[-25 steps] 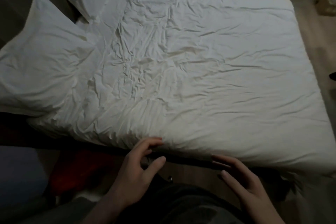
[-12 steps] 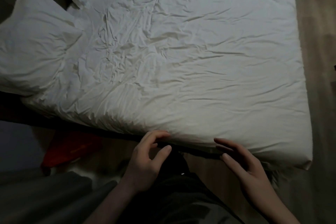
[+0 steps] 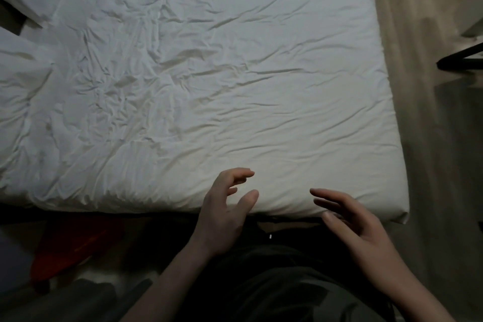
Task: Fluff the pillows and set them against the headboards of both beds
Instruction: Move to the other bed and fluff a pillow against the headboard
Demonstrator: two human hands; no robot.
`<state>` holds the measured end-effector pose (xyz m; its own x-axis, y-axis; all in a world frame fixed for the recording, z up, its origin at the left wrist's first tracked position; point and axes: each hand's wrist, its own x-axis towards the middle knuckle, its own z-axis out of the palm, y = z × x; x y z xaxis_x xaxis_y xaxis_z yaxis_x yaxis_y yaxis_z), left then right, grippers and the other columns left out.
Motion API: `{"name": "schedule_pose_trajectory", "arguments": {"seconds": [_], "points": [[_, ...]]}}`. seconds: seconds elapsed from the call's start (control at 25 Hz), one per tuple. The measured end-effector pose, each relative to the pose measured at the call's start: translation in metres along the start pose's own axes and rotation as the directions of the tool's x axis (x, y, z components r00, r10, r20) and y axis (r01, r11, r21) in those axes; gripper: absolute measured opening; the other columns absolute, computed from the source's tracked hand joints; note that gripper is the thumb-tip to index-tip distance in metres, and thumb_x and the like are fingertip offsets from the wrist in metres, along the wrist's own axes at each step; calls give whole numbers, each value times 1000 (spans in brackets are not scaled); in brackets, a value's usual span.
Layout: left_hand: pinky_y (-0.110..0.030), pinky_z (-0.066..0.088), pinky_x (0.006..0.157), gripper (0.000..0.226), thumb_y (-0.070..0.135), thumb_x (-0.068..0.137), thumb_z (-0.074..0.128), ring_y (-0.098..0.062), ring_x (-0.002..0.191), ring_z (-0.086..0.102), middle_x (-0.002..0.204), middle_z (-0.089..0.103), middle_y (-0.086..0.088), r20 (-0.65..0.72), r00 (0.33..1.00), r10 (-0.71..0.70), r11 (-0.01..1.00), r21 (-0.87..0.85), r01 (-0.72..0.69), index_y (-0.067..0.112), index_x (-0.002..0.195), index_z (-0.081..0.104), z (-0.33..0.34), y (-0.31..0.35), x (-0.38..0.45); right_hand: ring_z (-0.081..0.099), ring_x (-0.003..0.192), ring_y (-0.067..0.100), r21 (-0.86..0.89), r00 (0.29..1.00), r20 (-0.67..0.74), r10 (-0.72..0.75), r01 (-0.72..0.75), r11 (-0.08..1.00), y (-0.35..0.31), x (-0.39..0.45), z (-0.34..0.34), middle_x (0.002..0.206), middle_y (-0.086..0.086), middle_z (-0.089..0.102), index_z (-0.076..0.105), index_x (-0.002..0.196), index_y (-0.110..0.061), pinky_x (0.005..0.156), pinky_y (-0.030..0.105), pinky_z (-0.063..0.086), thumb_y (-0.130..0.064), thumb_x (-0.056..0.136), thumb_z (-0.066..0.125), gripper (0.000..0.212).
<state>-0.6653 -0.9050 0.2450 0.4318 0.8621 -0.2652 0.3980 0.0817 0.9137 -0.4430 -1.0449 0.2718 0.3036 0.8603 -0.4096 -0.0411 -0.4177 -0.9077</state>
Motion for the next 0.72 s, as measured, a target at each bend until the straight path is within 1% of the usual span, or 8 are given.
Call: {"name": "schedule_pose_trajectory", "arguments": {"seconds": [0.16,0.24,0.32,0.4,0.52,0.64,0.72], "points": [[-35,50,103,36,44,85,61,-8,126,60,129,65,16,-45,998,-31,999,-40,29,37,121,64,62,16,1,61,130,0,-17,999,52,-13,13,1000,2,17,-69,132,-15,71,70,127,-31,99,17,52,-31,88,64,39],[-37,51,104,37,45,85,60,-9,126,61,130,64,15,-114,993,-39,998,-54,33,37,121,64,109,24,1,61,130,1,-28,993,114,-30,33,999,11,26,-115,132,-15,71,70,126,-29,96,15,53,-31,87,64,40],[-39,51,105,38,45,85,61,-11,126,61,130,64,14,-177,983,-56,997,-64,46,36,122,64,164,33,-2,61,130,2,-53,984,172,-38,48,997,24,33,-171,132,-15,71,70,126,-30,97,15,52,-31,87,65,39],[-41,52,104,38,43,86,63,-13,125,62,130,66,12,-230,970,-78,996,-70,64,33,123,65,224,44,-12,61,130,3,-60,978,210,-12,25,998,32,35,-229,132,-14,70,70,127,-31,99,14,51,-32,88,65,39],[-39,53,103,39,41,86,66,-14,126,63,130,67,11,-268,961,-70,995,-81,50,32,124,65,293,69,-35,61,131,3,-66,968,251,-8,25,998,37,31,-297,133,-15,70,70,125,-34,98,13,51,-32,87,66,39],[-37,53,103,42,41,86,67,-14,128,62,134,64,12,-333,942,-31,999,-35,21,31,126,64,324,85,-48,61,130,2,-84,949,315,-17,45,995,37,26,-335,133,-15,69,70,122,-43,97,14,52,-34,86,67,38],[-36,52,103,43,42,86,66,-13,130,60,136,63,12,-369,929,-6,1000,-15,1,31,127,64,333,91,-51,60,131,2,-100,946,322,-28,63,993,35,23,-348,134,-15,69,68,123,-45,101,19,52,-36,86,67,38]]}}
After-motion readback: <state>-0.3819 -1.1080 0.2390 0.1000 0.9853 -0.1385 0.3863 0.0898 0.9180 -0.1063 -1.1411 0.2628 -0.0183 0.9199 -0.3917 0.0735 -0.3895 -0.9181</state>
